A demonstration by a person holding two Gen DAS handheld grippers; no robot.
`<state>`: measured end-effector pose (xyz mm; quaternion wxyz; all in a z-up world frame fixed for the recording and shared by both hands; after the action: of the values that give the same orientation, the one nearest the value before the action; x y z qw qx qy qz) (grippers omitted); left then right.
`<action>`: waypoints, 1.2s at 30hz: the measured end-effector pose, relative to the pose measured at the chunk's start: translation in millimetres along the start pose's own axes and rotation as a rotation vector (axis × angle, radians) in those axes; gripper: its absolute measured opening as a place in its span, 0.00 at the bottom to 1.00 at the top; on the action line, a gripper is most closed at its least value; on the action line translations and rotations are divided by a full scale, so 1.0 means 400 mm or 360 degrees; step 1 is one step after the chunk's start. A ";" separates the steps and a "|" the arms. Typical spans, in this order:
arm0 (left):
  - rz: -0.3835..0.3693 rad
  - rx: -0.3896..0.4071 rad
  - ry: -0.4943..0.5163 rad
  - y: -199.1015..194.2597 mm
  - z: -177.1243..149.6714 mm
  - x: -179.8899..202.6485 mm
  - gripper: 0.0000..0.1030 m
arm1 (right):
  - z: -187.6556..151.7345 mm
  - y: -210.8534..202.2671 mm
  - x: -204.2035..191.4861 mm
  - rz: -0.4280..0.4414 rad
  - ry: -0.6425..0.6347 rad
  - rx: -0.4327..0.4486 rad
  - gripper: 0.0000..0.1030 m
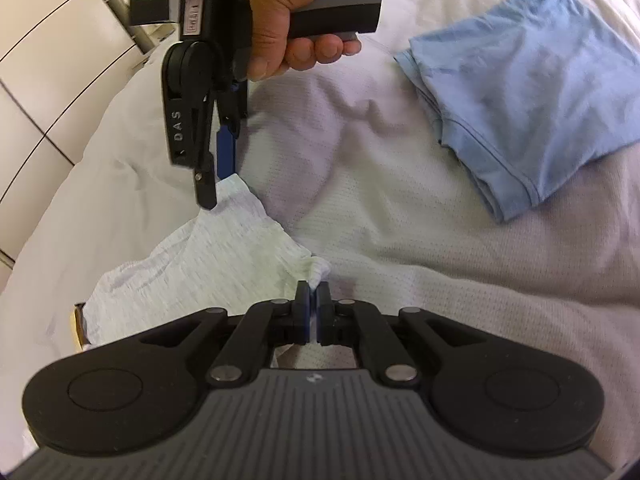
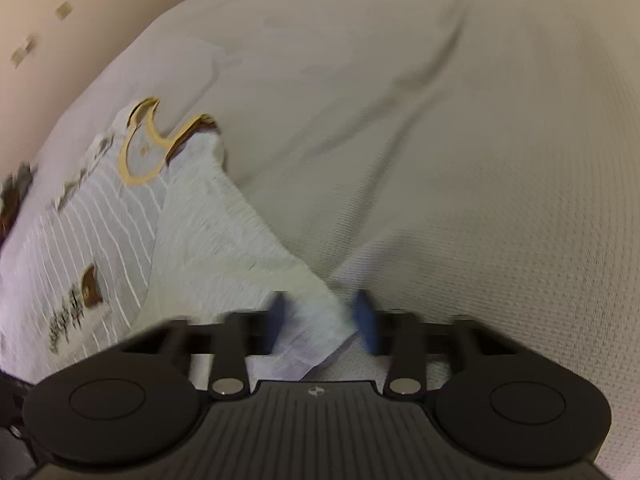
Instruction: Fold clothes
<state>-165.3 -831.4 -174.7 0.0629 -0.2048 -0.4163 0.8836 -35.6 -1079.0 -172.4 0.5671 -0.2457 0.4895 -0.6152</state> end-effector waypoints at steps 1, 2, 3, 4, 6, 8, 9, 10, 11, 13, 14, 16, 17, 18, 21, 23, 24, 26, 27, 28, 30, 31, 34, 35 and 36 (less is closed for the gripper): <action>0.0004 0.0007 -0.0028 -0.001 0.000 -0.004 0.01 | 0.002 -0.003 0.009 0.0003 0.0048 -0.0015 0.07; 0.0003 0.0018 -0.0048 -0.005 0.000 -0.006 0.01 | 0.003 -0.007 0.018 0.0006 0.0094 -0.0028 0.06; 0.0002 0.0030 -0.0067 -0.010 0.000 -0.008 0.01 | 0.003 -0.014 0.024 0.0002 0.0133 -0.0042 0.05; 0.0000 0.0043 -0.0088 -0.014 0.000 -0.011 0.01 | 0.004 -0.020 0.026 -0.0008 0.0166 -0.0057 0.04; -0.0006 0.0080 -0.0163 -0.020 0.003 -0.023 0.01 | 0.017 -0.035 0.021 -0.0021 0.0231 -0.0084 0.04; -0.0012 0.0120 -0.0311 -0.030 0.002 -0.046 0.01 | 0.039 -0.064 0.006 -0.0038 0.0311 -0.0101 0.03; -0.0018 0.0145 -0.0416 -0.039 0.000 -0.063 0.01 | 0.055 -0.074 -0.004 -0.0041 0.0369 -0.0119 0.03; -0.0028 0.0182 -0.0570 -0.054 -0.005 -0.088 0.01 | 0.072 -0.083 -0.017 -0.0038 0.0417 -0.0131 0.03; -0.0040 0.0217 -0.0736 -0.067 -0.013 -0.114 0.01 | 0.095 -0.088 -0.036 -0.0018 0.0434 -0.0126 0.04; -0.0087 0.0279 -0.1179 -0.088 -0.048 -0.173 0.01 | 0.142 -0.086 -0.086 0.0034 0.0432 -0.0105 0.04; -0.0122 0.0307 -0.1478 -0.094 -0.083 -0.205 0.01 | 0.165 -0.074 -0.112 0.0075 0.0421 -0.0087 0.05; -0.0161 0.0359 -0.2041 -0.100 -0.168 -0.248 0.01 | 0.208 -0.048 -0.167 0.0246 0.0393 -0.0010 0.11; -0.0176 0.0382 -0.2294 -0.103 -0.208 -0.266 0.00 | 0.226 -0.041 -0.185 0.0304 0.0377 0.0044 0.12; -0.0171 0.0401 -0.2440 -0.106 -0.241 -0.270 0.00 | 0.239 -0.039 -0.197 0.0318 0.0360 0.0097 0.13; -0.0156 0.0448 -0.2851 -0.115 -0.336 -0.283 0.00 | 0.252 -0.038 -0.209 0.0285 0.0313 0.0185 0.23; -0.0169 0.0423 -0.2876 -0.113 -0.360 -0.285 0.00 | 0.237 -0.027 -0.207 0.0231 0.0238 0.0149 0.32; -0.0178 0.0409 -0.2874 -0.111 -0.368 -0.283 0.00 | 0.227 -0.019 -0.206 0.0186 0.0175 0.0122 0.35; -0.0206 0.0375 -0.2880 -0.103 -0.381 -0.280 0.00 | 0.206 -0.003 -0.203 0.0097 0.0048 0.0068 0.40; -0.0216 0.0373 -0.2904 -0.101 -0.387 -0.278 0.00 | 0.196 0.005 -0.202 0.0053 -0.0015 0.0041 0.41; -0.0223 0.0370 -0.2923 -0.100 -0.391 -0.276 0.01 | 0.187 0.014 -0.200 0.0012 -0.0072 0.0015 0.43; -0.0221 0.0361 -0.2931 -0.099 -0.394 -0.269 0.01 | 0.170 0.038 -0.192 -0.0045 -0.0127 -0.0024 0.46; -0.0218 0.0353 -0.2934 -0.099 -0.394 -0.267 0.01 | 0.158 0.046 -0.184 -0.0050 -0.0112 -0.0041 0.46; -0.0207 0.0276 -0.2881 -0.092 -0.404 -0.269 0.01 | 0.149 0.092 -0.152 0.0010 0.0046 -0.0086 0.46; -0.0205 0.0245 -0.2841 -0.083 -0.402 -0.273 0.01 | 0.147 0.106 -0.142 0.0034 0.0102 -0.0094 0.46; -0.0210 0.0224 -0.2812 -0.078 -0.401 -0.274 0.01 | 0.146 0.118 -0.135 0.0040 0.0136 -0.0095 0.45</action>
<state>-1.2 -728.3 -208.1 -0.2180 0.5805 -0.2685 0.7371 48.8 -1041.5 -176.7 0.5459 -0.2299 0.5344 -0.6029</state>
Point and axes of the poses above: each gripper's, at about its wrist camera, not at the fingertips, and y roughly the way its jaws point, x to its right, z to its top, the point moved 3 cm from there along y, roughly the way its jaws point, and after that the axes turned 7 degrees about -z, right-handed, at the moved point
